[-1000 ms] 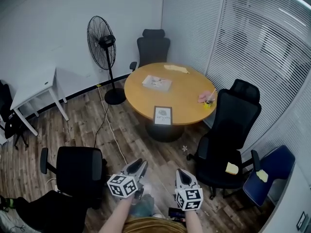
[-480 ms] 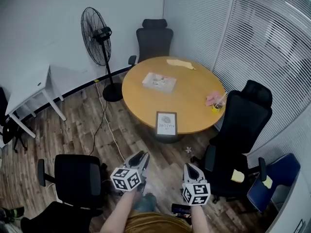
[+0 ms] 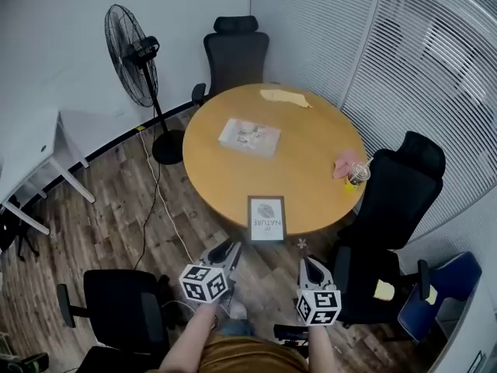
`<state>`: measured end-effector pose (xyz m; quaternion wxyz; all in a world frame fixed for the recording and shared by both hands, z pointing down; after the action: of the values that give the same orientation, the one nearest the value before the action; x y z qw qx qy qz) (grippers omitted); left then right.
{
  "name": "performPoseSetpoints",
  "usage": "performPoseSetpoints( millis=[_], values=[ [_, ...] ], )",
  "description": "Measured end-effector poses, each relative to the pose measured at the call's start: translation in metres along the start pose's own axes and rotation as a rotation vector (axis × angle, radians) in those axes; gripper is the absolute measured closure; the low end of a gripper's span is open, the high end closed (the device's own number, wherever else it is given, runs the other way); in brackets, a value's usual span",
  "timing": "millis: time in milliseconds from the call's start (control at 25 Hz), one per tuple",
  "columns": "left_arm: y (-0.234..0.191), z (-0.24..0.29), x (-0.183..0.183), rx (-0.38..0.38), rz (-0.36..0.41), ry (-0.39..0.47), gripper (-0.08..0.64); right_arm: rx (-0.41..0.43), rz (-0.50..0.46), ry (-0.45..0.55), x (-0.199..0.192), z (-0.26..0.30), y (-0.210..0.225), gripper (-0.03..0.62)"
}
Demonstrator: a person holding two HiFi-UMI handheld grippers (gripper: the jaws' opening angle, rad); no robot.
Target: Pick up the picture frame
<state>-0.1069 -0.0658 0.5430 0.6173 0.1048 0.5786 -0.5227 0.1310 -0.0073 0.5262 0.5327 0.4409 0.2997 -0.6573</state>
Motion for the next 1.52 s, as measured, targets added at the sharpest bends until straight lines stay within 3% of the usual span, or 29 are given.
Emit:
performPoseSetpoints(
  millis=[240, 440, 920, 1520],
  values=[
    [-0.024, 0.020, 0.017, -0.029, -0.056, 0.012, 0.439, -0.048, -0.026, 0.048, 0.027, 0.014, 0.000, 0.580],
    [-0.028, 0.034, 0.015, -0.054, -0.070, -0.027, 0.439, -0.077, -0.038, 0.079, 0.043, 0.014, 0.004, 0.580],
    [-0.029, 0.060, 0.015, -0.034, 0.047, -0.115, 0.439, -0.035, -0.033, 0.006, 0.027, 0.052, 0.010, 0.580],
    [-0.048, 0.075, -0.004, -0.041, -0.021, -0.207, 0.426, 0.010, -0.024, -0.080, 0.008, 0.085, 0.011, 0.580]
  ],
)
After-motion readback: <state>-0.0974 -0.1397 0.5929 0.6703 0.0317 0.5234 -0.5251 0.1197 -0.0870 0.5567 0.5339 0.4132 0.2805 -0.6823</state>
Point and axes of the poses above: the fingertips, and each gripper's own axes: z forward along the fingers, y to its right, x out of its top, the point moved 5 cm from there along -z, backward along the fingers, and after that the axes turned 5 degrees about -y, right-handed, at the moved point
